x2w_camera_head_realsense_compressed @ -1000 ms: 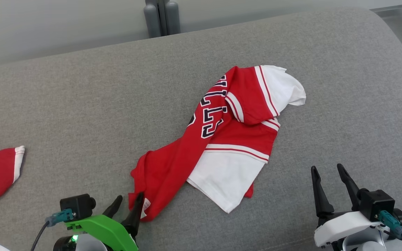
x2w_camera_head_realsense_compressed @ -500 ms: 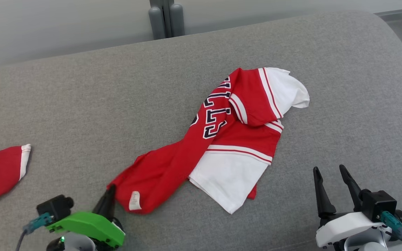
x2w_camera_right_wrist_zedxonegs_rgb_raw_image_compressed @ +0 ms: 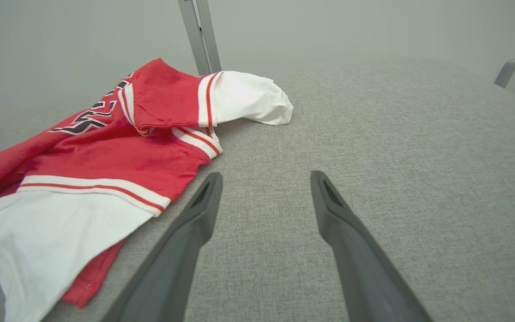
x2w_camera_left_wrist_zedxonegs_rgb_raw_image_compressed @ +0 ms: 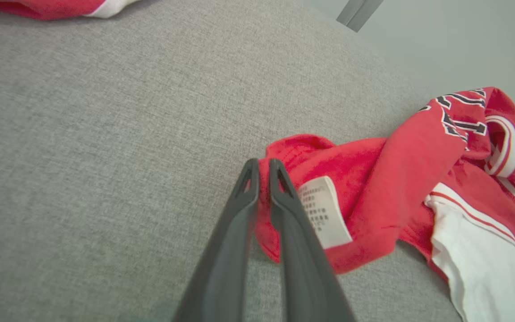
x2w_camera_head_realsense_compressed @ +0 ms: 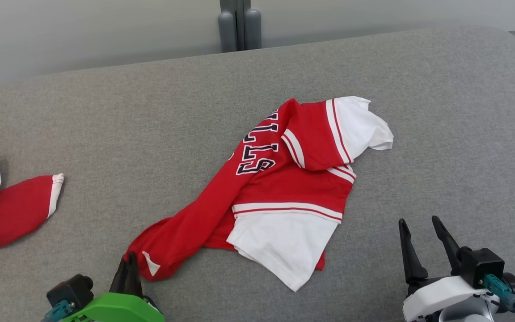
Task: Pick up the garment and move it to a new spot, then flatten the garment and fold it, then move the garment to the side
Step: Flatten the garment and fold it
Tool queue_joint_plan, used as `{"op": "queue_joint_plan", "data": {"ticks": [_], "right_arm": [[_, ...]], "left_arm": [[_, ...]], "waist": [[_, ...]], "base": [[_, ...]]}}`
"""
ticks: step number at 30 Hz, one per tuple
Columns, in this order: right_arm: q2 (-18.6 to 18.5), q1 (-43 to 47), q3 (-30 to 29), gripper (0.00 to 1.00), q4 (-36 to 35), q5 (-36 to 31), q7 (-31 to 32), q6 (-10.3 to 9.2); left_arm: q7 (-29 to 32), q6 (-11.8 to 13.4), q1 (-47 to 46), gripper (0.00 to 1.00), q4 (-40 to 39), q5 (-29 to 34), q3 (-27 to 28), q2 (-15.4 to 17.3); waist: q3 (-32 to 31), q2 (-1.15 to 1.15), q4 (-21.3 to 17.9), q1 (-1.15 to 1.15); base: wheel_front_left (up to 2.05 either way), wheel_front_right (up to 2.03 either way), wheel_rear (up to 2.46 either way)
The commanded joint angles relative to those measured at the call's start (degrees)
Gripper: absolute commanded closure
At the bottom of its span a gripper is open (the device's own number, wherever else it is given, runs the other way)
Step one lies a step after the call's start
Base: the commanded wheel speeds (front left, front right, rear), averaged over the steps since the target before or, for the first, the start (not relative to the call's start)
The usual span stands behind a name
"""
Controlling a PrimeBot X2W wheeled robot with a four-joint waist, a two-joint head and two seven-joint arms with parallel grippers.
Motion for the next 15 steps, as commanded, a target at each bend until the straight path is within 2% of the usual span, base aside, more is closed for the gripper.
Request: {"op": "queue_joint_plan", "data": {"ticks": [1,4,7,11,15], "right_arm": [[-0.12,-0.59,0.27,0.0,0.23,-0.08,0.01,-0.08],[-0.14,-0.8,0.39,0.0,0.25,0.28,0.01,-0.08],[-0.13,-0.33,0.08,0.0,0.15,0.12,0.01,-0.08],[-0.11,0.26,-0.41,0.0,0.31,0.02,0.01,-0.08],[-0.11,-0.34,-0.02,0.0,0.39,0.16,0.01,-0.08]], "left_arm": [[0.03,0.3,0.12,0.0,1.12,1.06,-0.1,0.71],[-0.19,2.14,-0.55,0.0,2.63,3.38,0.3,1.74],[-0.38,4.02,-1.44,0.0,0.93,6.9,0.88,3.53],[1.33,2.7,-2.12,0.0,-6.38,10.43,-2.76,4.82],[7.43,-0.14,-4.3,0.0,-12.61,11.23,-9.37,3.05]], "waist": [[-0.03,0.0,-0.14,0.0],[-0.14,0.0,-0.68,0.0],[-0.15,0.0,-1.25,0.0],[-0.29,0.0,-1.92,0.0],[0.05,0.0,-2.63,0.0]], "base": [[0.0,0.0,0.0],[0.0,0.0,0.0],[0.0,0.0,0.0],[0.0,0.0,0.0],[0.0,0.0,0.0]]}}
